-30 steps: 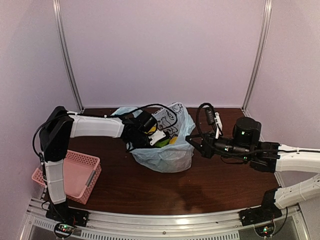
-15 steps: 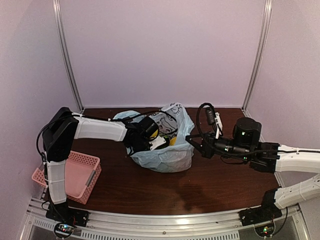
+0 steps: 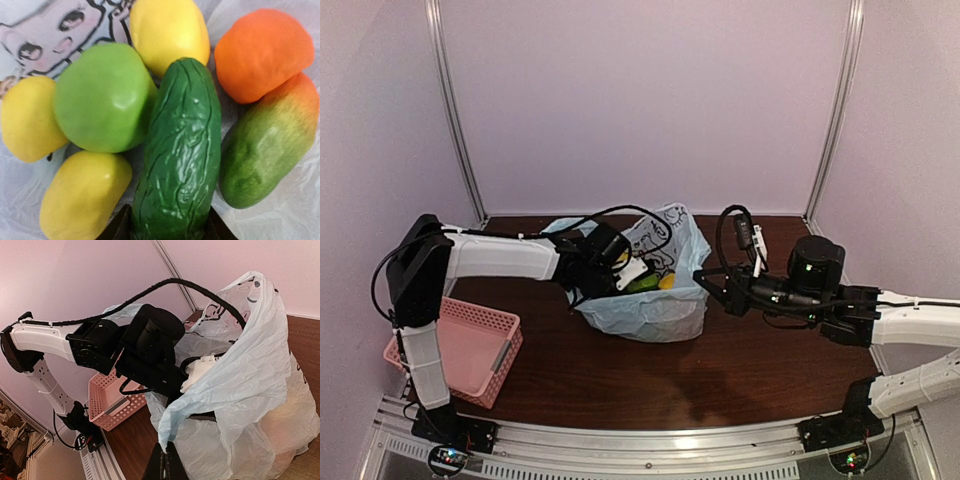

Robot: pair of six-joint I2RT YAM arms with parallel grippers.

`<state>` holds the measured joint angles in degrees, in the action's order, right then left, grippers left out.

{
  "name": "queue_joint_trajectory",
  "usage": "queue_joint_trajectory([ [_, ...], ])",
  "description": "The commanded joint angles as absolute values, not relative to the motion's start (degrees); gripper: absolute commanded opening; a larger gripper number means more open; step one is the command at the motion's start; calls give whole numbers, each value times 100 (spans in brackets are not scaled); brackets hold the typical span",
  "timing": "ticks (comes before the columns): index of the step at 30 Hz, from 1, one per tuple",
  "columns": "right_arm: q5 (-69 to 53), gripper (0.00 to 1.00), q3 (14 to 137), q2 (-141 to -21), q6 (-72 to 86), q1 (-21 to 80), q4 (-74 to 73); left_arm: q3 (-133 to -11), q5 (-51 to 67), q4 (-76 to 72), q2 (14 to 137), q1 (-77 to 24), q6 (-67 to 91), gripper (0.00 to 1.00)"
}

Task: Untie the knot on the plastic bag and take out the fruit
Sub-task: Pick up the fake fruit from the takeout bag, then place the fake fruit in the bin.

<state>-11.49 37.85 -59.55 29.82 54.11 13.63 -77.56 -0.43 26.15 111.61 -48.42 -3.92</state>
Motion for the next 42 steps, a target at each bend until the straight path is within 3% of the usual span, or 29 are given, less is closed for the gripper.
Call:
queue_joint_trajectory([
  [1,-1114,0,3696,-5923,3006,5361,1453,-7584,199,1900,10279,-4843,174,29],
  [24,-1201,0,3743,-6042,3059,5346,1560,-7265,1595,1287,7880,-4834,1469,30],
  [28,-1170,0,3728,-6061,3059,5346,1579,-7617,1493,1748,7330,-4700,1650,35],
  [34,-1205,0,3776,-6219,3065,5346,1651,-7949,1466,2661,7072,-3830,1852,36],
  [42,-1054,0,3687,-6161,3103,5339,1606,-6481,1168,2513,6196,-1924,2788,37],
])
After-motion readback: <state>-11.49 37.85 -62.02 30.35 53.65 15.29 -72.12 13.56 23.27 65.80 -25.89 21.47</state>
